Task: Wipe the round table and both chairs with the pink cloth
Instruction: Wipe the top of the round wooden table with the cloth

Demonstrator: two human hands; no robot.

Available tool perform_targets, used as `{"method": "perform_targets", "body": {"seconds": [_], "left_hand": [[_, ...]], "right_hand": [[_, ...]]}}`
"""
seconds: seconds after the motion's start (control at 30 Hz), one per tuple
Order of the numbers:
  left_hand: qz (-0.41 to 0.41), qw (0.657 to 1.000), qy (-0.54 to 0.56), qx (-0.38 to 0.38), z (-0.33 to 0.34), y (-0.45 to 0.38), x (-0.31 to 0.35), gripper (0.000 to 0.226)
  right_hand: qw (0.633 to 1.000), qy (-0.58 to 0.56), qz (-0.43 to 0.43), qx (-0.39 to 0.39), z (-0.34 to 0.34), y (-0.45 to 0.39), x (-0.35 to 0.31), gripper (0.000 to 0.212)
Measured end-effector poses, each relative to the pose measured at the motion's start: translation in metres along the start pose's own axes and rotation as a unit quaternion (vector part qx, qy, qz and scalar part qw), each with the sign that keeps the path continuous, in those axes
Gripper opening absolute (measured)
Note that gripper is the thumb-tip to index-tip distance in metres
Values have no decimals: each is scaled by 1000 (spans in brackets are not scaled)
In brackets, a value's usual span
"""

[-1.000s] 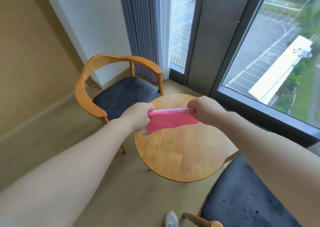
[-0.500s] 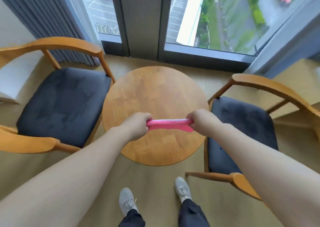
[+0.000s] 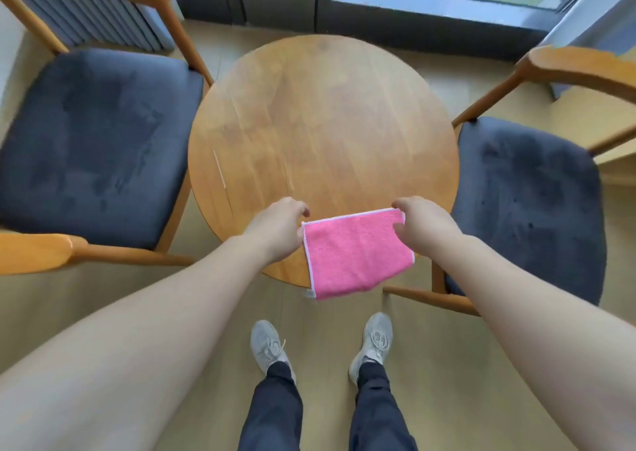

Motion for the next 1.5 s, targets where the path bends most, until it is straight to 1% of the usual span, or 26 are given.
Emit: {"method": "perform_targets", "body": {"seconds": [0.1,0.2,0.27,0.33,0.43,0.63,0.83,0.97,1.07,1.2,1.3,1.4,1.5], "left_hand": [[-8,1000,-22,5,24,6,-13,32],[-13,998,-37,42,37,2,-25,32],[-10,998,-32,62,45,-4,-33,34],[2,997,-32,67,56,-10,-41,38],[6,996,-41,80,68,-20,-54,46],[2,990,-61,127,77,-41,-67,51],[5,982,-115,149,76,-75,-61,54],[-13,977,-153,146,73,-101,-57,56],[-30,975,-159,154,67,-125,-54,58],[-48,970,-152,184,59,-139,-54,59],[-80,964,-136,213,57,-132,-57,64],[-87,962,-140,219,57,-129,-56,64],[-82,961,-152,216,56,-130,-56,63]], "right_hand": [[999,-16,-24,-37,53,11,-11,47],[997,-33,-47,-42,95,23,-28,55],[998,-11,-56,-18,118,26,-38,65],[999,10,-42,23,136,25,-43,72],[998,9,-16,58,156,18,-48,75],[998,21,-18,57,181,-1,-50,75],[993,29,-60,94,167,-18,-36,75],[993,31,-59,100,150,-40,-17,76],[992,34,-50,107,135,-62,2,75],[992,37,-22,119,111,-96,31,75],[991,22,15,134,92,-119,53,78],[986,-3,76,147,76,-140,77,78],[983,-15,95,154,73,-147,82,78]]}}
Point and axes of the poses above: each hand's wrist, its own y-axis away from the middle knuckle, its own z-axis out of the palm, x = y × z, the point moved 9 cm from there along -y, towards the middle knuckle, and after that the axes turned 12 degrees about z, right-handed, at the moved point
